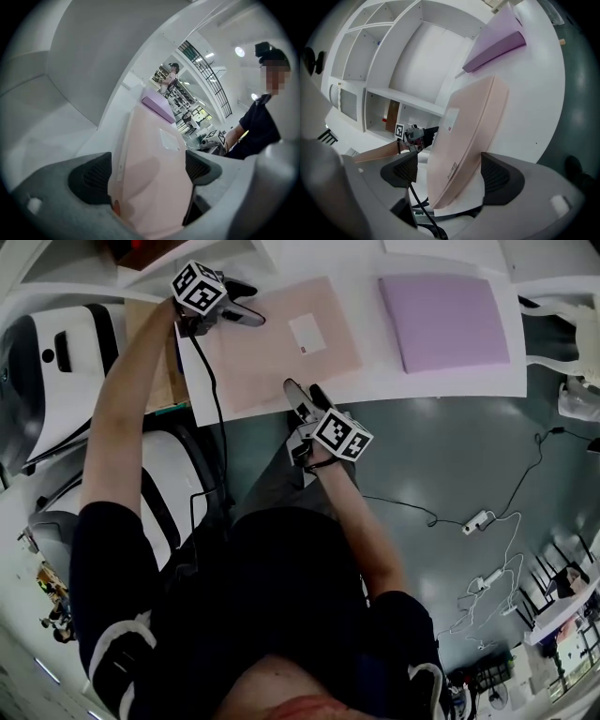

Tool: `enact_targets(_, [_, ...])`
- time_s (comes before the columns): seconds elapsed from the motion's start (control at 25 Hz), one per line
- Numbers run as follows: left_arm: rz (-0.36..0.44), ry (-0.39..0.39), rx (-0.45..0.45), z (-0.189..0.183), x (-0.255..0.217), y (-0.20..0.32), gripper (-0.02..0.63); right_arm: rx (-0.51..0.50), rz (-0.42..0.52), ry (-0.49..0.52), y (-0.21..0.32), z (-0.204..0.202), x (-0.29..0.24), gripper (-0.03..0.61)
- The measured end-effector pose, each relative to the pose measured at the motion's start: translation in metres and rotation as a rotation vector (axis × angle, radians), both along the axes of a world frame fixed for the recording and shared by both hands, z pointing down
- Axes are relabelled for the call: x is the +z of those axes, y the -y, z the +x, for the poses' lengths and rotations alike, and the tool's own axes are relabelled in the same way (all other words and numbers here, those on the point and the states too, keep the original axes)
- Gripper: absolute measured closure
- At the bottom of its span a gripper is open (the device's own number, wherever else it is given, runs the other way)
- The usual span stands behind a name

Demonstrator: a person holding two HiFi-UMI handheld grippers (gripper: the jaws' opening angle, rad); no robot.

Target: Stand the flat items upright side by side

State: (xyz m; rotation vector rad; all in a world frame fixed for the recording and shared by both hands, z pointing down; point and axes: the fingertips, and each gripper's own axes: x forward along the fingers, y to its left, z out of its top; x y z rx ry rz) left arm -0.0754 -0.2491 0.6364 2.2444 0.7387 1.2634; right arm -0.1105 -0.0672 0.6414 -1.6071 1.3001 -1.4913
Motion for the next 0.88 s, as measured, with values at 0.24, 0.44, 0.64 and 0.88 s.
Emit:
enact_targets(0.24, [-0.024, 0.048, 0.037, -0.003, 0.015, -0.005, 0.106, 0.041, -0.005, 0.043, 0.001, 0.001, 0.009, 0.169])
enact_targets(0.44, [-0.030, 0.073, 0.057, -0.007, 0.025, -0.007, 0.115, 0.078, 0.005, 0.088, 0.003, 0.001, 0.009, 0.172])
enact_targets(0.64, [-0.046, 0.091, 0.074, -0.007, 0.026, -0.007, 0.135, 0.135, 0.038, 0.129, 0.005, 0.004, 0.009, 0.189])
enact_targets(0.88, [-0.042, 0.125, 0.119, -0.008, 0.026, -0.008, 0.138, 0.161, 0.060, 0.144, 0.006, 0.007, 0.011, 0.215])
